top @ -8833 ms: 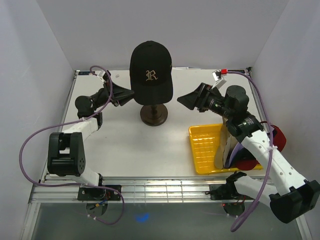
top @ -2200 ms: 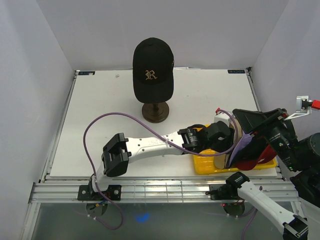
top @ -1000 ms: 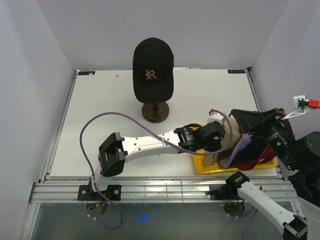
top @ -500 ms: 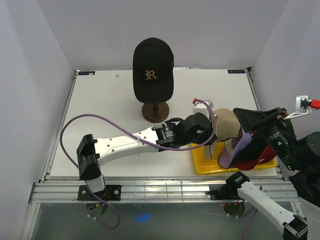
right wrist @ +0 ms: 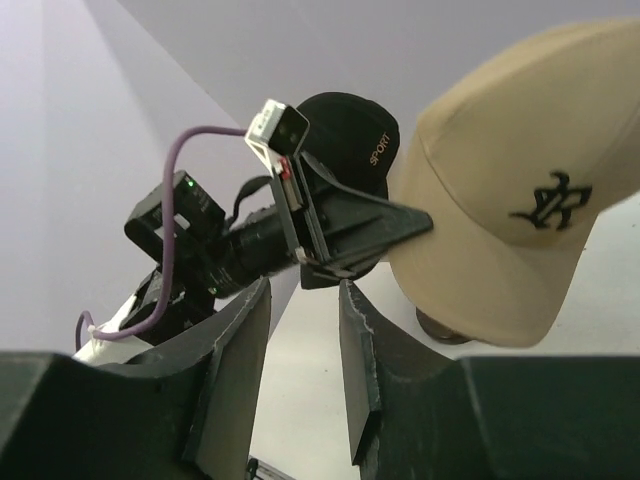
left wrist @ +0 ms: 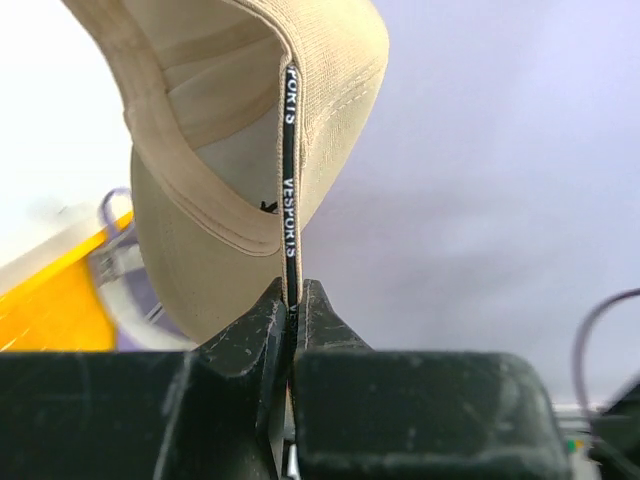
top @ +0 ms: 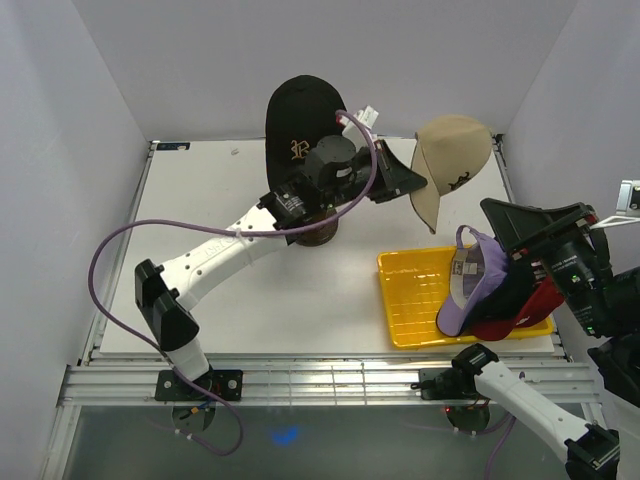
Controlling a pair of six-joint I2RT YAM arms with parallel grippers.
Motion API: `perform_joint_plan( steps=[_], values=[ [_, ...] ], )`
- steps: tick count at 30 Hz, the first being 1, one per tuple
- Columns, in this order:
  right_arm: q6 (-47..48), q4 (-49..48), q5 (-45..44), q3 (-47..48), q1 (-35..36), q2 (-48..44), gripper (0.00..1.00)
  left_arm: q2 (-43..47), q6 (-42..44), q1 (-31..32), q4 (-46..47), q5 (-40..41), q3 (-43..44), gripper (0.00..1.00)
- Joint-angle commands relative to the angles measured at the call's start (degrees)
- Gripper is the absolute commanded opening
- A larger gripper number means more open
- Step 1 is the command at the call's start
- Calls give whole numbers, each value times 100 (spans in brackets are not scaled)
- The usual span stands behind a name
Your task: Stack the hats
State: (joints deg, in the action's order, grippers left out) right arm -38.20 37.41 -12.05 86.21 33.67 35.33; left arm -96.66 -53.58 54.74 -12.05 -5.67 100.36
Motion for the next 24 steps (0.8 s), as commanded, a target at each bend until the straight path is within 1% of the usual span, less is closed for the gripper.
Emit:
perform_joint_plan(
  steps=[1,4,5,6,9,11,16,19,20,21,22,24],
  values=[
    [-48,-374,62,62,26,123,40,7,-345,-392,897,-900,598,0],
    [-83,-436,89,-34,26,158,40,-89,-599,-691,1161,-1173,959,0],
    [-92,-445,107,-61,26,176,39,-98,-662,-762,1466,-1225,1029,0],
    [-109,-462,124,-122,26,202,39,-116,-741,-833,1530,-1313,1160,0],
    [-144,-620,282,-254,26,298,39,-99,-996,-1105,1794,-1393,1223,0],
    [-118,-778,545,-219,26,430,39,15,-1189,-1316,2065,-1498,1145,0],
    [-91,-989,1361,44,26,1124,40,358,-1786,-1904,2839,-1814,574,0],
    [-153,-1297,1583,123,26,1397,46,516,-2103,-2220,3191,-2042,372,0],
    [-153,-1341,1627,167,26,1476,47,569,-2234,-2309,3444,-2095,266,0],
    [-153,-1455,1653,220,26,1642,52,683,-2523,-2484,3629,-2139,135,0],
    [-136,-1499,1715,290,26,1739,53,736,-2665,-2573,3762,-2201,12,0],
    [-57,-1500,1803,658,34,2124,57,911,-2981,-2827,4061,-2307,-296,0]
  ],
)
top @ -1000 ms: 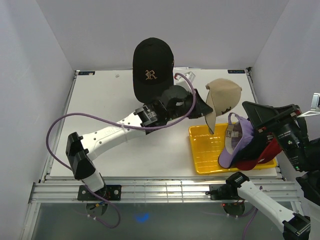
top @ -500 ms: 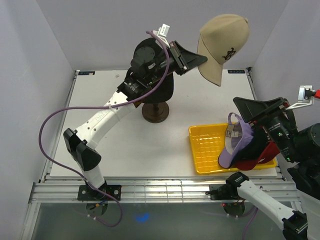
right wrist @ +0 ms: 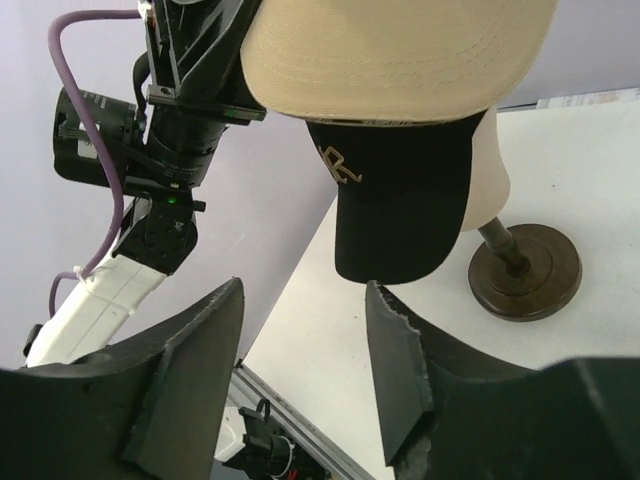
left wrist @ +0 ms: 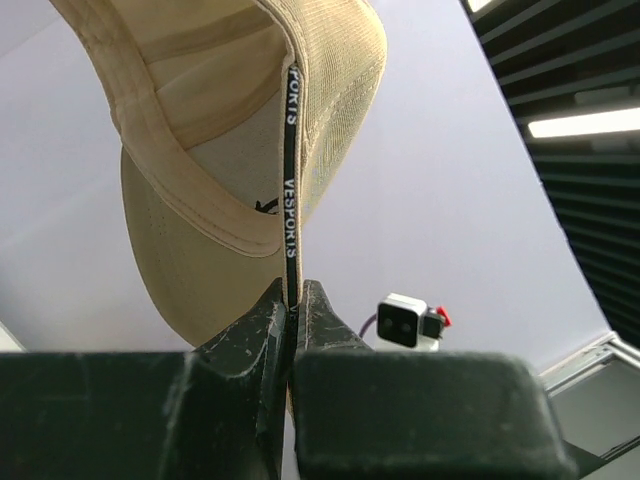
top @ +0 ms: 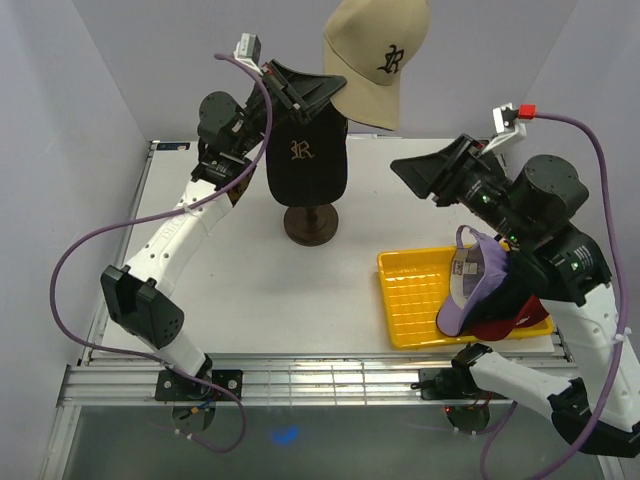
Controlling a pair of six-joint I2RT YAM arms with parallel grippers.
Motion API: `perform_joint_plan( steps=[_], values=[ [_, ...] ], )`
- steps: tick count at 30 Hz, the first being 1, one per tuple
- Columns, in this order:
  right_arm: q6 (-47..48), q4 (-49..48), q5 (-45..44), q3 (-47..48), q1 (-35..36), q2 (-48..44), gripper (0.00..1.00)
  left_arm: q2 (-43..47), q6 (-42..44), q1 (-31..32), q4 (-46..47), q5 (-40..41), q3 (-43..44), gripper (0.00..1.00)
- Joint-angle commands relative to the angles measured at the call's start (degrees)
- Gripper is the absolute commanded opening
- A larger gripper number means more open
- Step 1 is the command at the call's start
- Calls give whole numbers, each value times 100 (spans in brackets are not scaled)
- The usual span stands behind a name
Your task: Stack the hats
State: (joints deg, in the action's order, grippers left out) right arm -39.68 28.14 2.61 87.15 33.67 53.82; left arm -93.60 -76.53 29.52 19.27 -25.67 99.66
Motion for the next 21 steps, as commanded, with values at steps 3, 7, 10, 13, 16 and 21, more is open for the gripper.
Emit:
perform_joint_plan(
  steps=[3,7,10,13,16,21],
  values=[
    [206,-573,380,1118,26,733,63,738,-933,-604,1140,-509,-517,0],
    [198,-608,459,1716,-1,1252,73,931,-1827,-965,1816,-685,-1026,0],
    [-13,-669,695,1963,-106,1604,75,940,-2295,-1158,2423,-737,-1369,0],
    [-389,-959,1134,1876,-404,1807,78,958,-2665,-1272,2792,-755,-1589,0],
    [-1169,-1634,2185,1474,-1027,1965,79,1011,-2902,-1387,3021,-738,-1791,0],
    [-2350,-3452,3271,602,-1819,2027,81,1046,-3131,-1475,3224,-720,-1915,0]
  ],
)
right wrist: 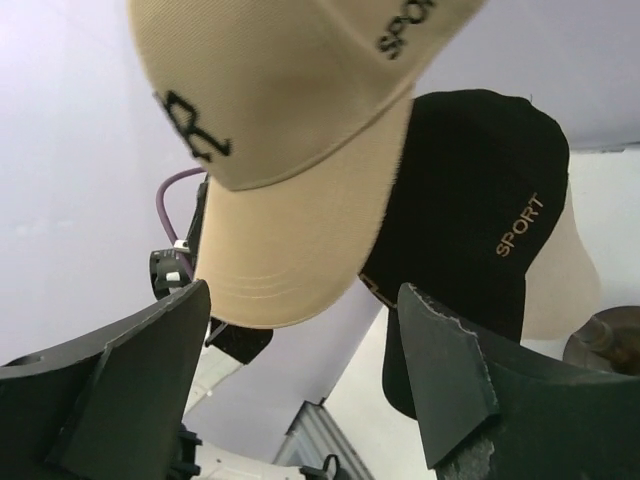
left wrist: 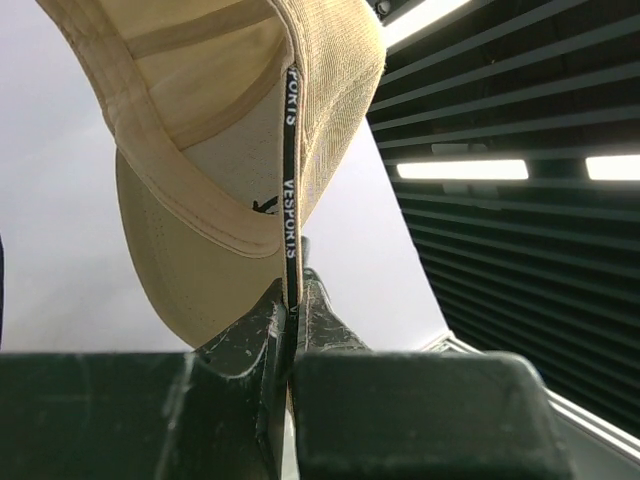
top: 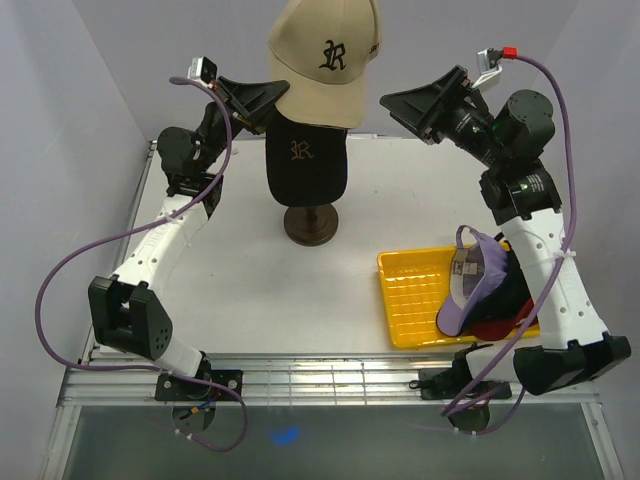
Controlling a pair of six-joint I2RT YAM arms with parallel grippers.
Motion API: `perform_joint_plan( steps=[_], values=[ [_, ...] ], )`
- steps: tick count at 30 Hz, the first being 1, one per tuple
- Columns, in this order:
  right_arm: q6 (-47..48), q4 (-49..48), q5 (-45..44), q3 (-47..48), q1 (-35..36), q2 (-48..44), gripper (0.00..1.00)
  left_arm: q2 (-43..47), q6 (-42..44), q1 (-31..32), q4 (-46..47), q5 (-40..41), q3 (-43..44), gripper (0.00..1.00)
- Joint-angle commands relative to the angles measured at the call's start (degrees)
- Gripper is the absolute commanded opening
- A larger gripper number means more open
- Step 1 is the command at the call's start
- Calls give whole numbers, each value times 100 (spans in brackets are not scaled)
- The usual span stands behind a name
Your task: Stack the hats
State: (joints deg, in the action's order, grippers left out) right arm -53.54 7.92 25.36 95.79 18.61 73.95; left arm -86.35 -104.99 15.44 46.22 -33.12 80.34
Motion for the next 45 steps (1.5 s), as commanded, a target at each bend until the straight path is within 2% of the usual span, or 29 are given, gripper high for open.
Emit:
perform_joint_plan(
  steps=[1,7,16,23,27,30,34,38,41,45],
  values=[
    [-1052,-1530,1127,-376,-358,31,82,311,-294,-76,529,25,26,0],
    [-1764,-2381,1322,-763,-367,216,82,250,-373,-85,564,52,26,0],
    [-1836,-2304,795,-693,283,453,79,206,-522,-77,730,157,-114,0],
    [-1809,-2339,531,-851,415,479,77,223,-593,-85,749,104,-264,0],
    [-1871,-2295,487,-562,468,646,65,276,-637,-85,766,148,-413,0],
    [-1915,-2077,399,-237,529,778,44,381,-759,-85,670,236,-554,0],
    [-1984,-1760,276,203,626,936,25,540,-804,-85,197,438,-712,0],
    [-2090,-1496,180,440,714,1060,18,663,-1040,-85,-77,535,-739,0],
    [-2257,-1443,57,362,731,990,13,812,-1024,-85,-665,596,-686,0],
    [-2336,-1259,-84,265,758,972,13,935,-1049,-85,-1307,755,-651,0]
  ],
)
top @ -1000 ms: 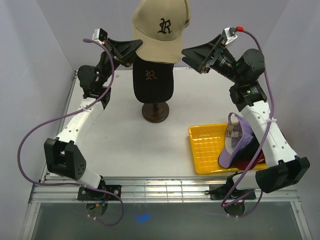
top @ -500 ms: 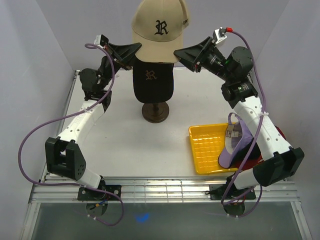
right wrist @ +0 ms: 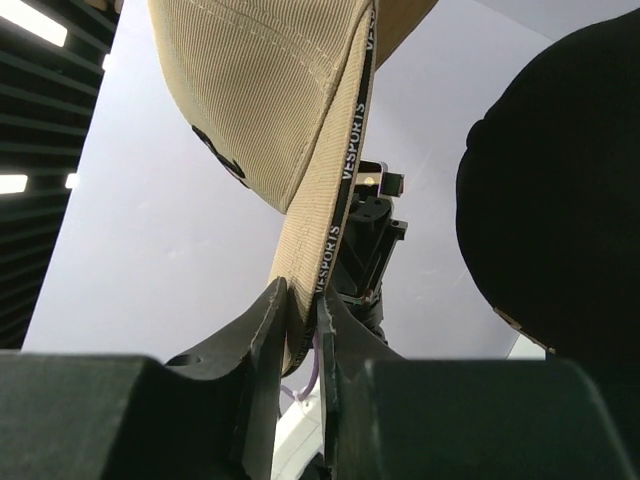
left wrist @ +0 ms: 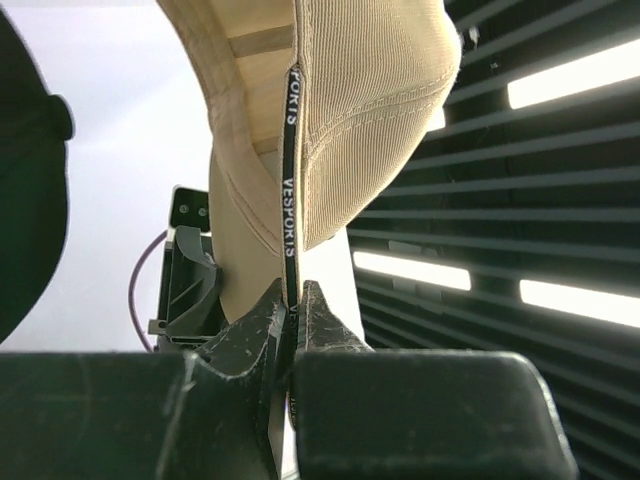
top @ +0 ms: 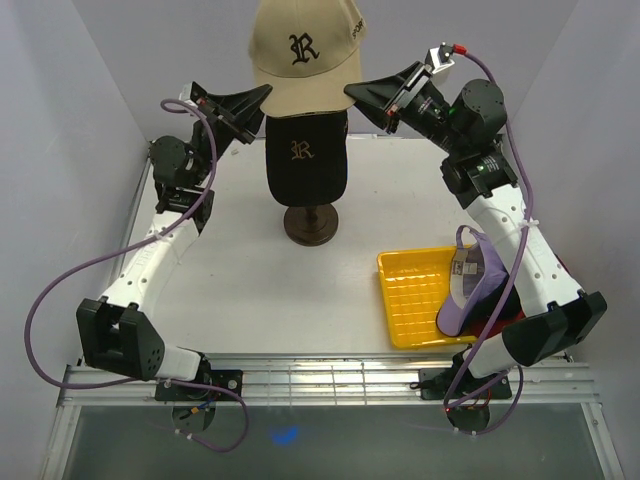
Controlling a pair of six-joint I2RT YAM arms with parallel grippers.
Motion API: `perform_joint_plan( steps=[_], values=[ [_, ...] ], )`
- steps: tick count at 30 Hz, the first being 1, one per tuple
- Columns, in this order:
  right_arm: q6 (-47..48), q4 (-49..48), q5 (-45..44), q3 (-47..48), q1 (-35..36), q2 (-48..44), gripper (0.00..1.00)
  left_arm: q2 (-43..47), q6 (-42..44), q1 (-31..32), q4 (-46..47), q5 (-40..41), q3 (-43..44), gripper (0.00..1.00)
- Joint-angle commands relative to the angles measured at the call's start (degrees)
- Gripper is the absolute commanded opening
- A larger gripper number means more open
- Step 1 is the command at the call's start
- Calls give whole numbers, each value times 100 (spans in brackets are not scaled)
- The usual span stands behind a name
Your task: Stack the hats
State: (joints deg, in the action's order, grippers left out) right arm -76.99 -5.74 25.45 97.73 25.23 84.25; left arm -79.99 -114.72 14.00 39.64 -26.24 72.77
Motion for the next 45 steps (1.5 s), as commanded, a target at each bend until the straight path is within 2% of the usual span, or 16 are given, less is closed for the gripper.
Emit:
perform_joint_plan(
  steps=[1,5,10,15,18,36,45],
  values=[
    [-61,99,-58,44,87,-49,12,282,-121,59,-816,92,166,0],
    [-264,195,-137,18,96,-31,10,168,-95,50,-1528,75,527,0],
    [-395,486,-356,-96,105,-154,9,343,-60,42,-2257,286,580,0],
    [-431,390,-339,-508,175,-251,8,378,19,6,-2452,233,502,0],
    [-457,108,-313,-851,254,-365,8,466,54,-37,-2443,164,335,0],
    [88,337,-225,-1010,412,-348,8,897,318,-213,-1784,-417,-579,0],
    [123,231,-190,-1327,412,-470,8,915,467,-257,-1679,-601,-703,0]
  ],
)
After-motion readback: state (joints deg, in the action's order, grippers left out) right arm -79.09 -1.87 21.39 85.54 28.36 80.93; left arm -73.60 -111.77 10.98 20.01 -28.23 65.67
